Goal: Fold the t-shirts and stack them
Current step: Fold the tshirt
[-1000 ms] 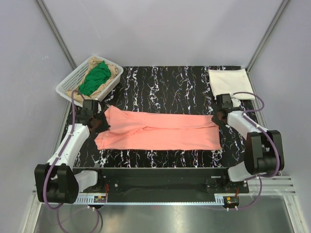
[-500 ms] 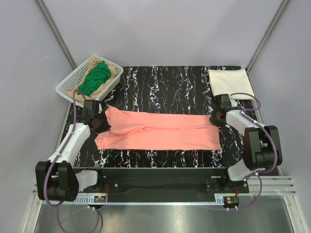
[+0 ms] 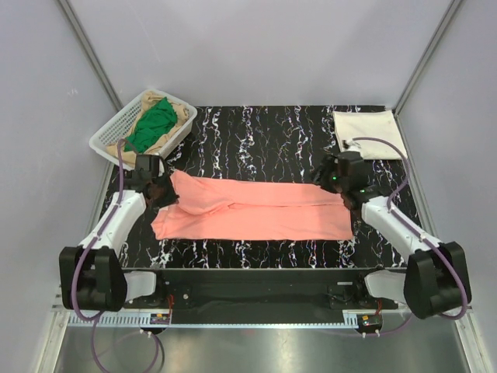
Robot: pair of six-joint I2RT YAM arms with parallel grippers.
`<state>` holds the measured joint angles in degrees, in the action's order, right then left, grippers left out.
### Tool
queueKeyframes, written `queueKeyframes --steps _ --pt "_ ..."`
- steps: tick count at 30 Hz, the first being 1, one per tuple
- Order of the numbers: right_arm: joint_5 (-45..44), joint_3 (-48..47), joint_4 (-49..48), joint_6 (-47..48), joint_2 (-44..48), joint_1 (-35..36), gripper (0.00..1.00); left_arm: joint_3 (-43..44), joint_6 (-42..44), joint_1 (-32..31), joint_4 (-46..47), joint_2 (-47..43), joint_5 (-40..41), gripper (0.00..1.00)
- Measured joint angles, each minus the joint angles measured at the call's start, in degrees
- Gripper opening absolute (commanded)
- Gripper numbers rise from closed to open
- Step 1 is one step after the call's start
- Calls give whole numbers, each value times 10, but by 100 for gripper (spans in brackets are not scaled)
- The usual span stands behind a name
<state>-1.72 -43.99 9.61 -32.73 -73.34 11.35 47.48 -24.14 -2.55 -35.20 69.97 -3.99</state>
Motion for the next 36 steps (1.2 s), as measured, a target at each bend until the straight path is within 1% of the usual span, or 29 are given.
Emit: queueKeyframes --steps 1,3,5,7,11,15,20,22,28,33,36 --pt "7 5 -23 3 15 27 51 5 -3 0 3 8 -2 0" --pt "18 8 -85 18 24 98 45 21 -10 0 10 28 -8 0" --pt "33 6 -141 35 3 160 41 40 -14 0 17 49 -13 0" --pt "42 -9 -167 46 -40 200 39 61 -18 0 23 69 -17 0" --pt "13 -82 -160 4 -155 255 46 100 -24 0 26 102 -16 0" --pt "-38 -110 -157 -60 -211 324 44 136 -25 1 29 134 -14 0" --pt "-75 -190 -165 -69 -298 412 42 166 -27 3 38 172 -19 0" --pt "-87 -212 -160 -94 -323 431 44 169 -27 3 40 182 -20 0" --pt "-148 -253 -97 -219 -355 448 42 178 -28 6 45 203 -24 0" --pt "-160 -276 -66 -317 -381 468 42 181 -28 8 50 209 -32 0" --pt "-159 -305 -47 -347 -410 474 42 181 -27 9 52 209 -36 0"
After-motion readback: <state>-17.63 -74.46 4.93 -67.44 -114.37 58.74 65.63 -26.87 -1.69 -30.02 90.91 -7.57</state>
